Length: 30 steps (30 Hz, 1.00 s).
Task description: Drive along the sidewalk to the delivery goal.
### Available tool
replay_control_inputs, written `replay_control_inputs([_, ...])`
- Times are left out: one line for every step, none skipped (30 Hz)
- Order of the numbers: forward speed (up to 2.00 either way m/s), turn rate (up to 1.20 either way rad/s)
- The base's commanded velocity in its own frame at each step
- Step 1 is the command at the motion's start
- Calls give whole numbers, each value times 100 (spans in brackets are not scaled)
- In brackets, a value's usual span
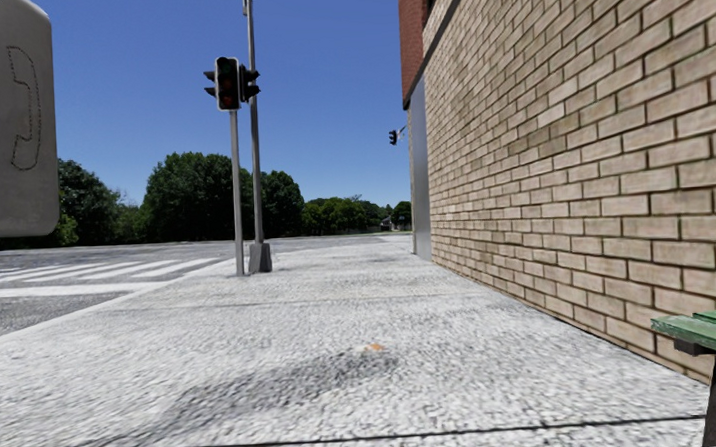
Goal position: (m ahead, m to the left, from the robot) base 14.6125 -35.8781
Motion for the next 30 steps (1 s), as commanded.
replay_control_inputs([200, 0])
replay_control_inputs([200, 0])
replay_control_inputs([200, 0])
replay_control_inputs([200, 0])
replay_control_inputs([200, 0])
replay_control_inputs([200, 0])
replay_control_inputs([200, 0])
replay_control_inputs([200, 0])
replay_control_inputs([200, 0])
replay_control_inputs([200, 0])
replay_control_inputs([200, 0])
replay_control_inputs([200, 0])
replay_control_inputs([200, 0])
replay_control_inputs([200, 0])
replay_control_inputs([200, 0])
replay_control_inputs([200, 0])
replay_control_inputs([200, 0])
replay_control_inputs([200, 0])
replay_control_inputs([200, 0])
replay_control_inputs([200, 0])
replay_control_inputs([200, 0])
replay_control_inputs([200, 0])
replay_control_inputs([200, 0])
replay_control_inputs([200, 0])
replay_control_inputs([200, 0])
replay_control_inputs([200, 0])
replay_control_inputs([200, 0])
replay_control_inputs([200, 0])
replay_control_inputs([200, 0])
replay_control_inputs([200, 0])
